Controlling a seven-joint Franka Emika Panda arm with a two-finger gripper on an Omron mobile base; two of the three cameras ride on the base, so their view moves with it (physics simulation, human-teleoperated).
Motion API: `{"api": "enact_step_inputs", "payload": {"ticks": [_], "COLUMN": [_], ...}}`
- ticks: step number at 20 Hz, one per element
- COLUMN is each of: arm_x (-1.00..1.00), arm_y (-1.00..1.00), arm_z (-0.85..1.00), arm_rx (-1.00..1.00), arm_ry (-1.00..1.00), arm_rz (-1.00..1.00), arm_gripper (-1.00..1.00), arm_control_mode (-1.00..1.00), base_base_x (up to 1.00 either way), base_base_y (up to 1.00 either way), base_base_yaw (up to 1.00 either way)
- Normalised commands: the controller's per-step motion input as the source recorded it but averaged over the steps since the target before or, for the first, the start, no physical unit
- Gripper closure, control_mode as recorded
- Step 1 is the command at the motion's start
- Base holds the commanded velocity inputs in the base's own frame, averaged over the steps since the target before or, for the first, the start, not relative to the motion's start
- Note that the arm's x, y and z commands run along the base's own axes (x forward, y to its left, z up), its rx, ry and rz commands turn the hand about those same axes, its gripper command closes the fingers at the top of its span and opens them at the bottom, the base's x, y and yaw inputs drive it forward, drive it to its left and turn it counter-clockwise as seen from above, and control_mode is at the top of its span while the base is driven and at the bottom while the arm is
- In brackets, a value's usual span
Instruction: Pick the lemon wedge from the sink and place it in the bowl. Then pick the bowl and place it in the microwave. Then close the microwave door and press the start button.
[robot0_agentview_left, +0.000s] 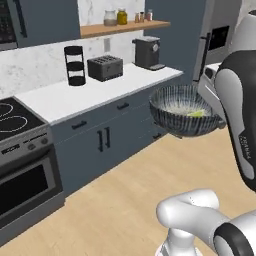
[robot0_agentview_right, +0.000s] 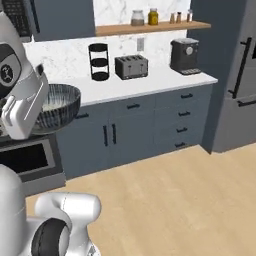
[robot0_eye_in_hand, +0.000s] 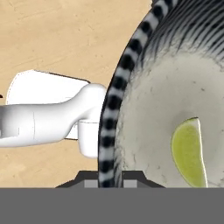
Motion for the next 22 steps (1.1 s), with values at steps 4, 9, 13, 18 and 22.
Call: {"api": "enact_step_inputs", "payload": {"ticks": [4,9,13,18,22], "arm_x": [0.0,0.0,0.0,0.0,0.0], "arm_y": [0.0,0.0,0.0,0.0,0.0], "arm_z": [0.0,0.0,0.0,0.0,0.0], "arm_rx": [0.0,0.0,0.0,0.0,0.0], "arm_ry": [0.0,0.0,0.0,0.0,0.0], "arm_rz": [0.0,0.0,0.0,0.0,0.0], "arm_gripper": [1.0,1.0,1.0,1.0,1.0], "arm_control_mode": [1.0,1.0,1.0,1.0,1.0], "base_base_x": [0.56,0.72,0.69,0.38,0.34], "base_base_y": [0.5,0.88,1.0,0.95,0.21], "base_base_yaw": [0.57,0.36,0.2,0.21,0.21]}}
